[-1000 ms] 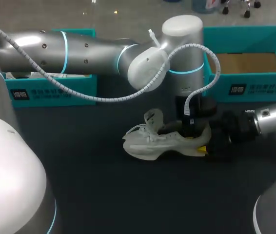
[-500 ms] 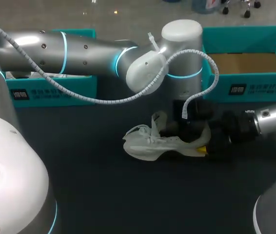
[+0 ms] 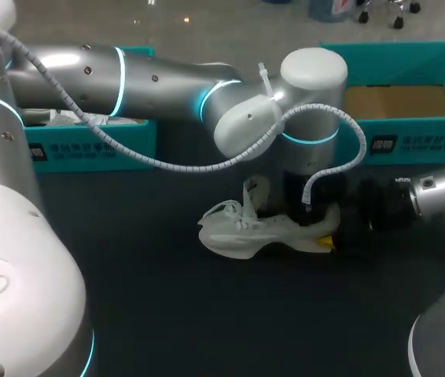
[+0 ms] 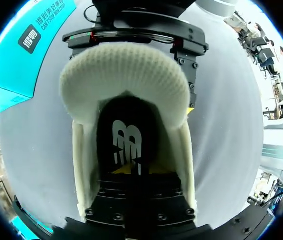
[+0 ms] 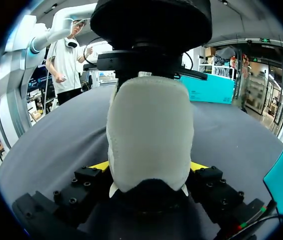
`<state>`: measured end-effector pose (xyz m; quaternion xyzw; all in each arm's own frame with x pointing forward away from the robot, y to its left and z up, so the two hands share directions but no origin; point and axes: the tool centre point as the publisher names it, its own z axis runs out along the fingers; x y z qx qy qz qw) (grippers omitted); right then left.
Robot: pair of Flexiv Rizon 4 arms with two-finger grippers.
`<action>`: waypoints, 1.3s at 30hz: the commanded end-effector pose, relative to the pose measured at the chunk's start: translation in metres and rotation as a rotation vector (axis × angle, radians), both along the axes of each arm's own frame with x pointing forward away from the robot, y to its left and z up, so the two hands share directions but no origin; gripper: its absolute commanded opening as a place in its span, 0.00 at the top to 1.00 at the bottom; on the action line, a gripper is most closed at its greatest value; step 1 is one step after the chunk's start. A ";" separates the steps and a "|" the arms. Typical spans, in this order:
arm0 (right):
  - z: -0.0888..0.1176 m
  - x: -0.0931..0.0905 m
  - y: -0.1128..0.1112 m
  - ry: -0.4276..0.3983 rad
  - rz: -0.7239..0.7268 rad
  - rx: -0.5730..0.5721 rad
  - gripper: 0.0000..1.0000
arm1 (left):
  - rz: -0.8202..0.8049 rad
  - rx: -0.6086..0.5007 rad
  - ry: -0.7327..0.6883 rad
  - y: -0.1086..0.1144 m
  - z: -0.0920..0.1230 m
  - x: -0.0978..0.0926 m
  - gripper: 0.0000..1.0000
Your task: Take the shoe out of the shoebox, open the shoe tongue, remove and reinsert the insole, then place the shoe into the shoebox
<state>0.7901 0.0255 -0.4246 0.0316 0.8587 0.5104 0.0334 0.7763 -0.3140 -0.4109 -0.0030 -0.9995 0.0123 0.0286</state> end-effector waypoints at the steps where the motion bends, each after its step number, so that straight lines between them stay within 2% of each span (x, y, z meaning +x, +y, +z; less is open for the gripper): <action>1: -0.003 0.001 0.002 0.000 -0.001 -0.001 1.00 | 0.019 0.002 -0.046 -0.001 -0.014 -0.005 1.00; 16: -0.003 0.001 0.002 0.000 -0.001 -0.001 1.00 | 0.078 -0.097 -0.050 0.024 0.027 -0.009 1.00; 23: -0.003 0.001 0.002 0.000 -0.001 -0.001 1.00 | 0.053 -0.171 -0.016 0.027 0.042 -0.011 1.00; 30: -0.003 0.001 0.002 0.000 -0.001 -0.001 1.00 | 0.064 -0.281 0.038 0.033 0.051 -0.008 1.00; 39: -0.003 0.001 0.002 0.000 -0.001 -0.001 1.00 | 0.091 -0.332 0.046 0.044 0.057 0.005 1.00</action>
